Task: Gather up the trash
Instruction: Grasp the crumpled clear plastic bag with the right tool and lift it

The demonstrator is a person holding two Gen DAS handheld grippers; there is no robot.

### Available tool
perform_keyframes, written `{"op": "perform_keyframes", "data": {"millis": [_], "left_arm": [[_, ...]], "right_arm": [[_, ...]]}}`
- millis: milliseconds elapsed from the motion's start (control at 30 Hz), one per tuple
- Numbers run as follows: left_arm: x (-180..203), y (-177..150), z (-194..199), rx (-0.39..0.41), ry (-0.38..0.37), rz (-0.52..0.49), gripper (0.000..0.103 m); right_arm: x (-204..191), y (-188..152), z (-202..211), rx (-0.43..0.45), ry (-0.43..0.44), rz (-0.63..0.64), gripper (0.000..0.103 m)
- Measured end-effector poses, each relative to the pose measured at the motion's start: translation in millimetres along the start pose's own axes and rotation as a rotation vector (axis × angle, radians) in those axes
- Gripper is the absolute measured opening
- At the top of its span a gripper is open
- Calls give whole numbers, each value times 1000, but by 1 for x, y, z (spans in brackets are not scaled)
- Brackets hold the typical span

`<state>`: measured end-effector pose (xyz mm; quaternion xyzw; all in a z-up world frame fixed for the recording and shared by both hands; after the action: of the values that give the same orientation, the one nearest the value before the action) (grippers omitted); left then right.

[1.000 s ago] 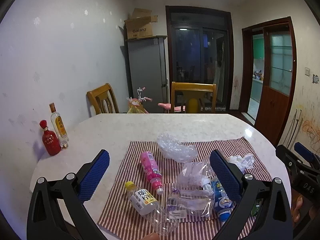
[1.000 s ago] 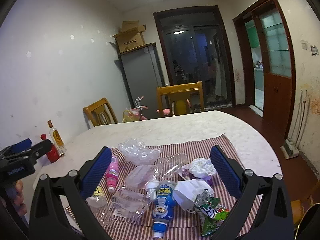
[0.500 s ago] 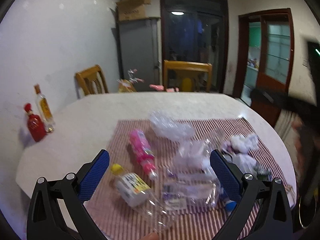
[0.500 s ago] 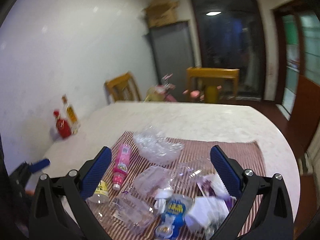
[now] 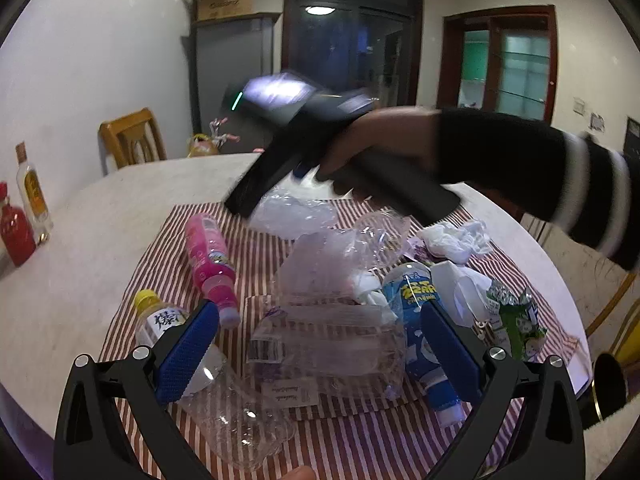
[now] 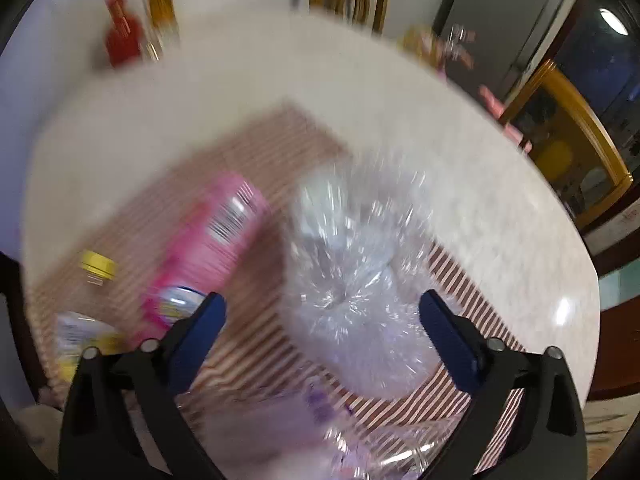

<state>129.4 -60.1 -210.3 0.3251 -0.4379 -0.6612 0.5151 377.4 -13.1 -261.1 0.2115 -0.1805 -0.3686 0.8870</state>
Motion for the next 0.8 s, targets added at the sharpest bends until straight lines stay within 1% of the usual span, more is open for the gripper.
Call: {"op": "perform_keyframes", "data": {"millis": [33, 67, 100, 133, 200, 233, 267, 333, 400, 467, 500, 533, 567, 600, 633, 667, 700, 733, 800], "left_arm": [[3, -1, 0, 6, -3, -19, 97], [6, -2, 1, 9, -7, -35, 97], [7, -5, 0, 6, -9, -45, 97], [10, -6, 0, -3, -9, -48, 97], [10, -12, -6, -35, -11, -48, 97], [10, -15, -9, -46, -11, -50, 97], [10, -18, -12, -59, -7, -57, 97], [9, -23, -15, -78, -16, -59, 97], [7, -27, -18, -124, -52, -4, 97], [3, -31, -19, -173, -83, 109, 97], [2, -34, -20, -196, -75, 150, 97], [2, -35, -21, -202, -57, 145, 97], [5, -36, -23, -204, -31, 103, 97], [11, -38, -25, -200, -5, 26, 97], [19, -40, -27, -186, 14, -72, 97], [22, -42, -28, -178, 20, -129, 97], [30, -45, -27, -157, 23, -246, 97], [34, -48, -25, -139, 27, -333, 97], [45, -56, -20, -101, 26, -516, 97]], "right_arm": [[1, -6, -16, -50, -23, 2, 69], [2, -10, -19, -57, -23, -11, 61], [7, -14, -24, -63, -21, -51, 47], [12, -16, -24, -68, -19, -84, 31], [22, -21, -19, -56, -17, -149, 20], [25, -23, -14, -45, -12, -168, 16], [29, -23, -5, -25, 2, -191, 15], [37, -23, 22, 48, 25, -246, 15], [47, -25, 61, 155, 33, -307, 15], [56, -29, 92, 228, 31, -343, 15], [61, -35, 113, 274, 31, -368, 15], [64, -38, 124, 298, 31, -385, 15], [67, -44, 139, 326, 31, -405, 16], [71, -51, 153, 353, 32, -426, 16], [75, -52, 159, 369, 32, -438, 16], [78, -56, 169, 392, 32, -452, 16], [83, -57, 176, 410, 32, -460, 17], [85, -55, 178, 422, 31, -463, 17], [90, -61, 194, 447, 35, -474, 17]]}}
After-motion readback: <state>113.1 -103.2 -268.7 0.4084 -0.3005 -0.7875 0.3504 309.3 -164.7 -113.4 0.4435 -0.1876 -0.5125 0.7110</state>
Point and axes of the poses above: each gripper's, at about its wrist camera, not at the fingertips, and z roughly against the way its jaws point, x to its right, y to its top, the point moved 6 cm from there along -z, roughly the way its jaws point, and after that the axes turned 10 degrees about x, right-handed, at the moved point
